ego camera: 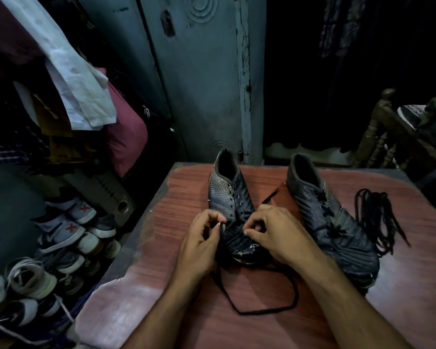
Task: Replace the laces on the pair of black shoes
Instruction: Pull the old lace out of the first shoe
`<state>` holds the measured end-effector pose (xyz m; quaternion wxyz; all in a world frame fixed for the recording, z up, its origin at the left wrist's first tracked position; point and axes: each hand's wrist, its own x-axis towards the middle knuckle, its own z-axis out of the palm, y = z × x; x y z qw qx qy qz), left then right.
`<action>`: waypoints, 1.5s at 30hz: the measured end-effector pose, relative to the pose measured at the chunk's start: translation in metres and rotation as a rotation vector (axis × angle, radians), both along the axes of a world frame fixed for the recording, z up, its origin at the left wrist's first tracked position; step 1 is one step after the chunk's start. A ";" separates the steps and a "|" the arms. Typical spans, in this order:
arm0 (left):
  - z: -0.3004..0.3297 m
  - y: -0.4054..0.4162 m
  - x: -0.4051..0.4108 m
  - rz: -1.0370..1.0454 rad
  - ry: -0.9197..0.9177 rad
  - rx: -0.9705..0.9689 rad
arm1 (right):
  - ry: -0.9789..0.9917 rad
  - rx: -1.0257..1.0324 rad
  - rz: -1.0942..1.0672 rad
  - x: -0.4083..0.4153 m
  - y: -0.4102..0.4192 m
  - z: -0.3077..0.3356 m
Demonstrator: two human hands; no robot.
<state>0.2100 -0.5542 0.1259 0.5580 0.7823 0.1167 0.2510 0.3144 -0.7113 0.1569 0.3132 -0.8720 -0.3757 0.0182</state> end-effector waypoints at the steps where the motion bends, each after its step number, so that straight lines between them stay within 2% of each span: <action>1: 0.000 0.001 0.000 -0.022 -0.009 -0.070 | -0.005 0.006 -0.002 0.001 0.000 -0.001; 9: 0.007 0.000 -0.004 -0.042 -0.059 -0.303 | -0.167 -0.006 -0.022 0.003 -0.005 0.001; 13: 0.007 -0.001 -0.007 -0.056 -0.078 -0.277 | -0.215 0.102 -0.062 -0.012 0.000 0.009; 16: 0.009 0.003 -0.007 -0.094 -0.089 -0.275 | -0.203 0.045 -0.054 -0.038 0.015 0.008; 19: 0.009 0.003 -0.007 -0.128 -0.068 -0.289 | -0.244 0.031 -0.202 -0.058 0.027 -0.007; 22: 0.009 0.001 -0.008 -0.140 -0.068 -0.246 | -0.226 0.122 -0.348 -0.070 0.032 -0.020; 27: 0.006 0.007 -0.007 -0.191 -0.074 -0.126 | -0.285 0.154 -0.382 -0.072 0.028 -0.031; 32: 0.004 0.002 -0.003 -0.078 0.016 -0.212 | -0.394 0.165 -0.390 -0.071 0.023 -0.033; 34: 0.003 0.002 0.001 -0.004 0.078 -0.187 | -0.371 0.185 -0.344 -0.072 0.024 -0.032; 36: 0.004 0.002 0.003 0.025 0.111 -0.079 | -0.344 0.186 -0.291 -0.073 0.024 -0.031; 39: 0.009 -0.001 0.002 0.068 0.141 0.071 | -0.200 0.222 -0.191 -0.072 0.017 -0.032; 45: 0.007 -0.002 0.005 0.097 0.197 0.149 | -0.041 0.333 -0.110 -0.068 0.003 -0.034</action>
